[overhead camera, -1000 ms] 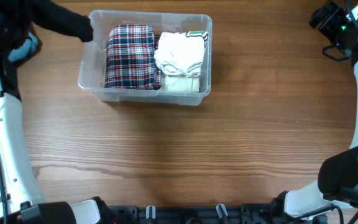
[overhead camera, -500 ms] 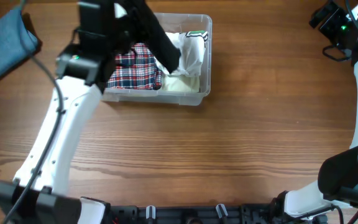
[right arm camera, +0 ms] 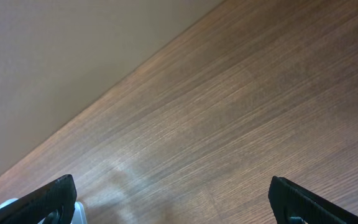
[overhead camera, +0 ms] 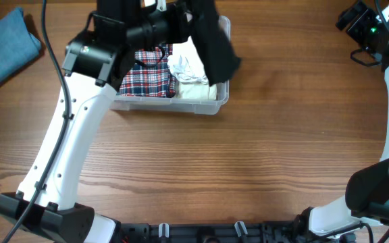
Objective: Pack container
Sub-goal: 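Lift the black garment with the left gripper and lower it into the bin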
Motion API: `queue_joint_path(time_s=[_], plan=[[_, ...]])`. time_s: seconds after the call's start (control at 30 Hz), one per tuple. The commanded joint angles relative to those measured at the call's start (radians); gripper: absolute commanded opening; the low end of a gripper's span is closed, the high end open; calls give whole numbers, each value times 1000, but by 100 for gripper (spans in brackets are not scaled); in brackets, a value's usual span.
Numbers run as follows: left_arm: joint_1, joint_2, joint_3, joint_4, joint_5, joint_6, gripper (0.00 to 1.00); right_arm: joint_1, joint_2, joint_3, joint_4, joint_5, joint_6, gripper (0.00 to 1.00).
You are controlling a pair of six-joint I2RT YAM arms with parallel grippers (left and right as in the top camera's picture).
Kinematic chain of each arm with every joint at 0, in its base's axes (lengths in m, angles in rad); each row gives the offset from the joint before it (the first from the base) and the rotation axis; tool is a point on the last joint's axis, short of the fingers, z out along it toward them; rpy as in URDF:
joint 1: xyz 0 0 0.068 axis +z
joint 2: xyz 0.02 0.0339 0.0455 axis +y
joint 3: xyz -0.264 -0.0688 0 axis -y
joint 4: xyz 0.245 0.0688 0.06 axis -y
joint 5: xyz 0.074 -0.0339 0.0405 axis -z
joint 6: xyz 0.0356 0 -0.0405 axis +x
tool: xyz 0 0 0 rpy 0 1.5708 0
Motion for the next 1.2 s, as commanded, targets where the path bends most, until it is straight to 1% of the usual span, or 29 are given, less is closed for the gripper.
queue_joint_path(time_s=[0.0,0.13,0.17,0.23,0.3,0.37,0.4,0.47,0.63,0.77,0.83,1.0,1.13,1.17], plan=[[89,0,36,24,397,-40,4,4,9,11,1,10,14,100],[177,49,36,25,611,-24,4,4,9,11,1,10,14,100],[212,101,36,46,720,-11,4,4,9,11,1,10,14,100],[224,174,36,119,868,-6,4,4,9,11,1,10,13,100],[224,261,36,236,977,-73,4,4,9,11,1,10,14,100],[226,327,36,322,977,-130,4,4,9,11,1,10,14,100],[229,350,36,363,976,-142,4,4,9,11,1,10,14,100],[233,364,36,398,975,-141,4,4,9,11,1,10,13,100],[235,391,36,415,970,-140,4,4,9,11,1,10,14,99],[233,457,35,420,969,-133,4,4,9,11,1,10,14,100],[233,490,35,449,965,-133,4,4,9,11,1,10,13,100],[233,556,35,475,931,-129,4,4,9,11,1,10,14,100],[253,619,35,473,920,-130,4,4,9,11,1,10,14,100],[260,633,35,473,920,-130,11,4,9,11,1,10,14,100]])
